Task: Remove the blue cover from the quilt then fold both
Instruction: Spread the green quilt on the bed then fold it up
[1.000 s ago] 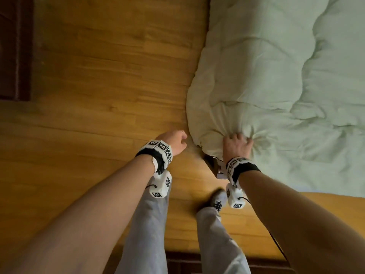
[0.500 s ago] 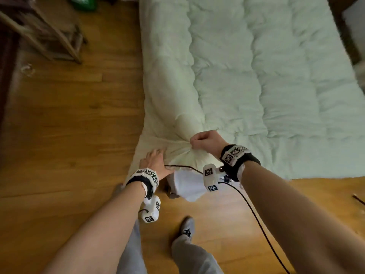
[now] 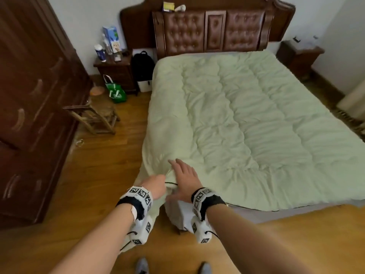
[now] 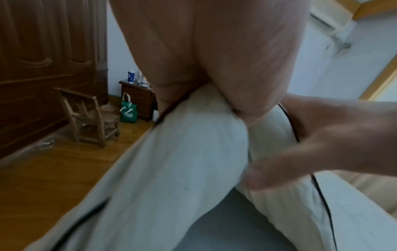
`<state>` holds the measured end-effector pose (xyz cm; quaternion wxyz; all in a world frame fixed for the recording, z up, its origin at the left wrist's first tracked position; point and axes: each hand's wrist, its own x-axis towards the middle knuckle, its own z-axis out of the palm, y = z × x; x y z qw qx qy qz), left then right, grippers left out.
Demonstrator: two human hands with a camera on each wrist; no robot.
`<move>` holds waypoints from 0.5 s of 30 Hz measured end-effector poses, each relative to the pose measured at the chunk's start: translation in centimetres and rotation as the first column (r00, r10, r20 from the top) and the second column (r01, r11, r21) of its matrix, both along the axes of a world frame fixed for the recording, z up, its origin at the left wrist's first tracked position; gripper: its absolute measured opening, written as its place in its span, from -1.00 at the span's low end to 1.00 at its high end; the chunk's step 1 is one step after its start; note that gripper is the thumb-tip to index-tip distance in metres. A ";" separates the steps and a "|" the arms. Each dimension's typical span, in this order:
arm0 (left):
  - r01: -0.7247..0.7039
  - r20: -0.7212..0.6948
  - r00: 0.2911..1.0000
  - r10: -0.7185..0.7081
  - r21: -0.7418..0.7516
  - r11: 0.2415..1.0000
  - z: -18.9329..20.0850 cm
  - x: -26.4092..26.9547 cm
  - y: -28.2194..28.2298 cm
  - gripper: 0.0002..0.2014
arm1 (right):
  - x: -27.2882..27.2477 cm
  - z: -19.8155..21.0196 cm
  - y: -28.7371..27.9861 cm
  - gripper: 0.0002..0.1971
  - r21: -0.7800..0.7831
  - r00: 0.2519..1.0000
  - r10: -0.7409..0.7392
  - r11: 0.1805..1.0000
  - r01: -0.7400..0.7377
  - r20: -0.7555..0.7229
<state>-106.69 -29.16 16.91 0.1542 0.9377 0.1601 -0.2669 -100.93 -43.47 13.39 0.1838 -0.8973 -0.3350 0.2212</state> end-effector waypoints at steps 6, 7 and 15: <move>-0.092 0.156 0.982 0.108 -0.103 0.990 3.4 -4.7 3.0 -0.53 | -1.8 4.8 0.3 -0.81 -0.119 0.947 -0.158 0.973 0.198 0.281; -0.136 0.138 0.980 0.145 -0.078 0.988 3.1 -5.5 3.8 -0.33 | -2.0 5.4 0.4 -0.78 -0.107 0.939 -0.212 0.963 0.248 0.271; -0.261 -0.027 0.961 0.276 -0.424 0.867 -0.9 -9.6 4.1 -0.20 | -4.5 9.7 2.3 -0.79 0.047 0.802 -0.574 0.817 0.575 0.162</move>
